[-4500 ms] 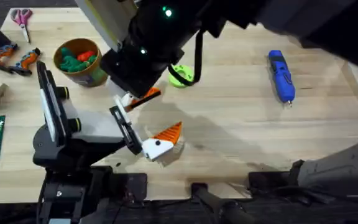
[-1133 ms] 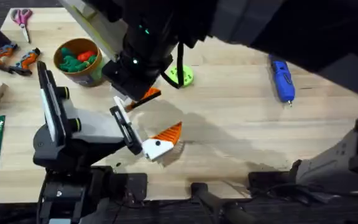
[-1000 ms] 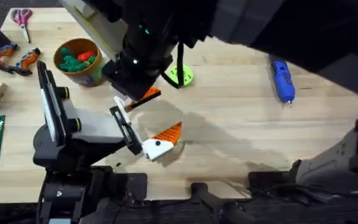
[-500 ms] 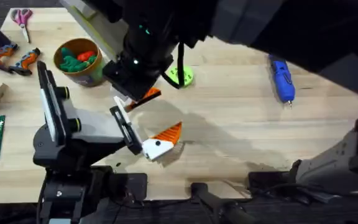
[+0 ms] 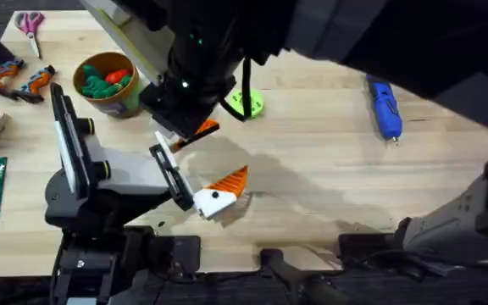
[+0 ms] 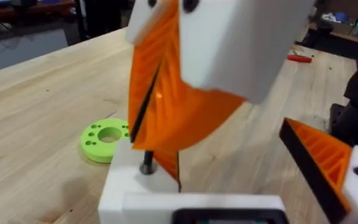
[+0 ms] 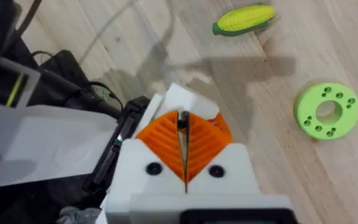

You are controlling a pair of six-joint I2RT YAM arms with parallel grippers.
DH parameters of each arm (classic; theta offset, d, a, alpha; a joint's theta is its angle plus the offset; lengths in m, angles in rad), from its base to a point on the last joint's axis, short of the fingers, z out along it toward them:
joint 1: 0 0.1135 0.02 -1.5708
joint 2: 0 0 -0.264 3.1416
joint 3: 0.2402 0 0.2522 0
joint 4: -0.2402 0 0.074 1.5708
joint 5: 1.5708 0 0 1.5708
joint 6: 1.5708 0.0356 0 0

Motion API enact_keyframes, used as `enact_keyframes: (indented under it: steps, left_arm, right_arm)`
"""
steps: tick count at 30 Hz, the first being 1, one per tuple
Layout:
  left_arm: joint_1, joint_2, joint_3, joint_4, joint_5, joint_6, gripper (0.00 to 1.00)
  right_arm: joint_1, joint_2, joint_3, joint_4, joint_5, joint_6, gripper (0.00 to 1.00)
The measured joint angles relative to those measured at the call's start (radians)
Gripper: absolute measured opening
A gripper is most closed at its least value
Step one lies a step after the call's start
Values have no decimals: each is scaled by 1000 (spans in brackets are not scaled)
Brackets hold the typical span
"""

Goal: Pick up the gripper from the table and insert it into the empty holder that is missing its gripper. Then pick up a screw, insert it into the mounting hole, and use the screwdriver to tighten it. Finally, clean up the table by picking up the vegetable and placing it into the bucket.

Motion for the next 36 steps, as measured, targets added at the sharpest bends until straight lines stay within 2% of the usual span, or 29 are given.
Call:
enact_keyframes:
  steps: [11, 13, 17, 26, 29, 36]
  left_arm:
    - [0, 0, 0, 0, 0, 0, 985]
    - [0, 0, 0, 0, 0, 0, 985]
    - [0, 0, 0, 0, 0, 0, 985]
    - [0, 0, 0, 0, 0, 0, 985]
    - [0, 0, 0, 0, 0, 0, 985]
    - [0, 0, 0, 0, 0, 0, 985]
  right_arm:
    - [0, 0, 0, 0, 28, 0, 7]
    - [0, 0, 0, 0, 30, 0, 50]
    - [0, 0, 0, -3, 34, 0, 63]
    - [0, 0, 0, -4, 21, 0, 58]
    - [0, 0, 0, -4, 11, 0, 13]
    - [0, 0, 0, -8, 6, 0, 7]
